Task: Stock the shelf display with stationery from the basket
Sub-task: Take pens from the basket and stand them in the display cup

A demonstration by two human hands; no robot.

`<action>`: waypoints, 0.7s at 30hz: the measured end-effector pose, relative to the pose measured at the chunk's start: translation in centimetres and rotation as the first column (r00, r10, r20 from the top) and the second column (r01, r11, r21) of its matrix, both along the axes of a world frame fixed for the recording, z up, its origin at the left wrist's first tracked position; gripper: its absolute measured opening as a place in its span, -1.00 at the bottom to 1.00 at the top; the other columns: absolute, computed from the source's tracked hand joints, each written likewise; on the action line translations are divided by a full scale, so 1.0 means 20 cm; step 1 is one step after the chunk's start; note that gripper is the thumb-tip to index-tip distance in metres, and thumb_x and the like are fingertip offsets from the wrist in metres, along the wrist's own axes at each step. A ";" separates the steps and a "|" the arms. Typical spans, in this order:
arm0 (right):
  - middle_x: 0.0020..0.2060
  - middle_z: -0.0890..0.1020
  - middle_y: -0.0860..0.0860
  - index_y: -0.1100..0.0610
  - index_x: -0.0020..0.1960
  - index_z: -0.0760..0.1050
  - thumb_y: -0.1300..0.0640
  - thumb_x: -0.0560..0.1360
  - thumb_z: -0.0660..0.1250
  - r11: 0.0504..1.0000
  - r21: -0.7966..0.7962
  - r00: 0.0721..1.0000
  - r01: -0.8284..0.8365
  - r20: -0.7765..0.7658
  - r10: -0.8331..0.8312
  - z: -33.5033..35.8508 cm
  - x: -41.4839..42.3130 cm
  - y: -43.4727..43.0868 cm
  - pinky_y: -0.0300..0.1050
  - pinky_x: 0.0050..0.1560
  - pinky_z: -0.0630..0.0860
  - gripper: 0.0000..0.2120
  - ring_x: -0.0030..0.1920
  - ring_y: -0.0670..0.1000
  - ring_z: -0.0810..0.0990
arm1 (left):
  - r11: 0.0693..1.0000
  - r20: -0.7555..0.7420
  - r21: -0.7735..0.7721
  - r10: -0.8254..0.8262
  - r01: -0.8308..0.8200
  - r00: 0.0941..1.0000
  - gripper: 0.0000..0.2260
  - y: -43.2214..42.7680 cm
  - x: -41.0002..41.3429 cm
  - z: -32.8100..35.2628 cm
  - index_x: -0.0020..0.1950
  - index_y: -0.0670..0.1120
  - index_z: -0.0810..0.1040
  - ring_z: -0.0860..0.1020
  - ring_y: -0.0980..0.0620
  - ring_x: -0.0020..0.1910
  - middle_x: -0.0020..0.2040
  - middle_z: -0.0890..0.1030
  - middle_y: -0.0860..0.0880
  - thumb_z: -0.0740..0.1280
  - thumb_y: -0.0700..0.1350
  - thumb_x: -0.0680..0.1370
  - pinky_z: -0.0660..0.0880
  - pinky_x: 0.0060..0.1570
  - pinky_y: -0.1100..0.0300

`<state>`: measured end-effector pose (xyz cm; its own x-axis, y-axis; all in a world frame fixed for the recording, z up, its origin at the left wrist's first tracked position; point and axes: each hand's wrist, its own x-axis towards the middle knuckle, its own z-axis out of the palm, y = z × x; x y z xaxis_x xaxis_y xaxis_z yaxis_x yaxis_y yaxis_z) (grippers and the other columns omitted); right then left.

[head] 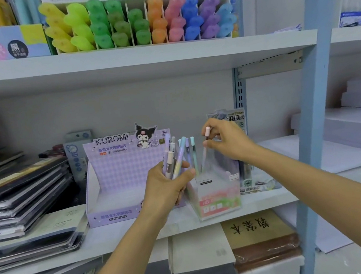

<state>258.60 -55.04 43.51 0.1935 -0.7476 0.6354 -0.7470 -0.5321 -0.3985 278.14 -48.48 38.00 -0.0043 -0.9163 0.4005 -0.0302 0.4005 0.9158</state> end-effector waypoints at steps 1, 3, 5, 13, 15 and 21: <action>-0.24 0.62 -0.07 0.07 0.03 0.46 0.17 0.45 0.46 1.000 -0.004 1.000 -0.001 0.001 0.001 0.00 0.00 -0.01 0.12 0.01 0.54 -0.77 -0.12 0.03 0.62 | 1.000 0.001 0.002 -0.005 0.005 1.000 -0.89 0.00 0.00 0.00 -0.06 -0.17 0.60 0.31 0.11 -0.59 -0.46 0.44 -0.03 0.48 -0.23 0.46 0.31 -0.58 0.28; -0.30 0.61 -0.10 0.05 0.06 0.42 0.18 0.45 0.46 1.000 -0.017 1.000 -0.004 -0.002 0.004 0.00 0.00 -0.02 0.10 -0.04 0.55 -0.72 -0.18 0.04 0.60 | 1.000 0.006 0.001 -0.015 0.015 1.000 -0.90 -0.01 0.01 0.00 -0.07 -0.17 0.60 0.31 0.11 -0.59 -0.50 0.42 0.01 0.48 -0.24 0.45 0.32 -0.58 0.27; -0.27 0.61 -0.08 0.06 0.04 0.45 0.18 0.46 0.46 1.000 -0.023 0.999 -0.005 -0.040 0.005 0.00 0.01 -0.03 0.10 -0.05 0.55 -0.76 -0.17 0.05 0.60 | 1.000 0.015 0.000 -0.014 0.014 1.000 -0.89 -0.01 0.01 0.00 -0.07 -0.17 0.60 0.32 0.12 -0.60 -0.52 0.42 0.03 0.48 -0.24 0.45 0.33 -0.58 0.28; -0.09 0.60 0.02 0.11 0.33 0.51 0.18 0.63 0.21 0.993 -0.116 0.993 -0.032 -0.114 0.018 -0.01 0.03 -0.04 -0.08 0.12 0.43 -0.70 0.02 0.00 0.48 | 1.000 0.015 0.014 -0.008 0.008 1.000 -0.85 -0.01 0.01 0.01 -0.04 -0.20 0.60 0.31 0.12 -0.61 -0.55 0.40 0.04 0.49 -0.22 0.45 0.32 -0.59 0.30; -0.08 0.59 0.00 0.14 0.28 0.56 0.19 0.60 0.27 0.991 -0.135 1.000 -0.021 -0.013 0.020 -0.02 0.03 -0.04 -0.28 0.04 0.40 -0.73 -0.07 -0.08 0.51 | 1.000 0.014 0.020 -0.005 0.005 1.000 -0.85 -0.01 0.01 0.02 -0.03 -0.21 0.60 0.31 0.13 -0.61 -0.55 0.40 0.04 0.49 -0.23 0.45 0.32 -0.59 0.29; -0.23 0.67 0.03 0.18 -0.11 0.62 0.19 0.46 0.47 0.996 -0.057 0.979 -0.073 0.188 0.082 -0.02 0.08 -0.04 -0.15 -0.09 0.53 -0.93 -0.18 0.00 0.61 | 0.998 0.017 0.046 -0.031 0.030 0.999 -0.90 0.03 0.00 0.04 -0.03 -0.19 0.60 0.32 0.14 -0.61 -0.56 0.42 0.05 0.45 -0.25 0.48 0.34 -0.59 0.31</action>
<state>260.23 -55.92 43.04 0.1218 -0.7020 0.7017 -0.6156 -0.6080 -0.5014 278.21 -47.84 38.84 -0.0393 -0.9330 0.3577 -0.0350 0.3591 0.9327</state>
